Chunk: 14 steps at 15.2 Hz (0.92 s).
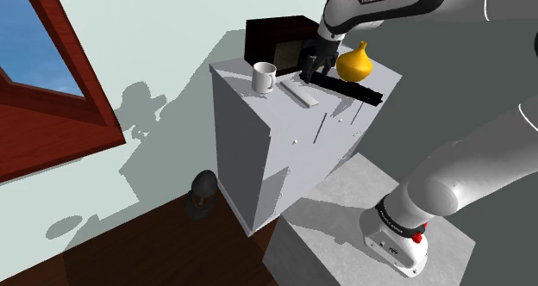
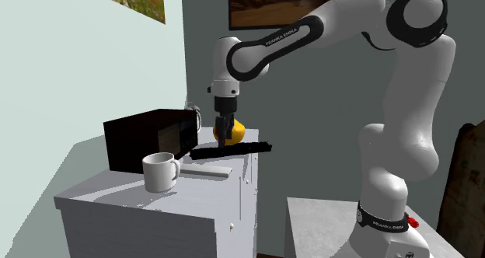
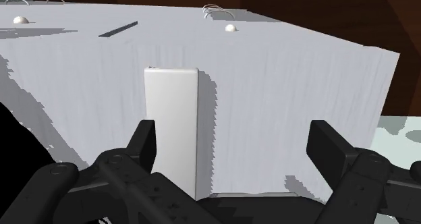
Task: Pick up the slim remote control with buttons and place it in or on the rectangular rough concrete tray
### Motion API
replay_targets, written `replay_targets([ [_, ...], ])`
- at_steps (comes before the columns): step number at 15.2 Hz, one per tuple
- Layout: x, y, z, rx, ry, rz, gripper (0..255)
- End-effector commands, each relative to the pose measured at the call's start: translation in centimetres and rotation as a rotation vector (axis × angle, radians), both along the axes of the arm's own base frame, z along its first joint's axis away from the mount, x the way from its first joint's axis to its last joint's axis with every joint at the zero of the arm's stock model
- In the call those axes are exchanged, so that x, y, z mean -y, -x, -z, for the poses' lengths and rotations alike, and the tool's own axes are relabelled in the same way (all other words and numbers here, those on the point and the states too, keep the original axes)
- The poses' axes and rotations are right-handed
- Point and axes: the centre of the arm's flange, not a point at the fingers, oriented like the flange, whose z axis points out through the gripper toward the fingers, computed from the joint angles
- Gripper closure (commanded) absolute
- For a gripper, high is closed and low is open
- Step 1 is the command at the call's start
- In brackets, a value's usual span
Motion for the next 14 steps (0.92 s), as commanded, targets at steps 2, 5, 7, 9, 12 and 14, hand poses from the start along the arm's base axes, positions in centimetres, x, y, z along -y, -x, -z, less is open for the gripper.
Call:
replay_targets([
  [2, 1.4, -3.1, 2.7, -0.012, 0.004, 0.008, 0],
  [5, 2.8, -5.9, 5.2, -0.023, 0.007, 0.016, 0],
  [7, 3.8, -7.8, 6.8, -0.030, 0.009, 0.021, 0],
  [9, 4.8, -9.7, 8.5, -0.038, 0.011, 0.026, 0],
  [12, 5.3, -10.5, 10.3, -0.041, 0.012, 0.028, 0],
  [14, 5.3, -10.5, 11.4, -0.041, 0.012, 0.028, 0],
])
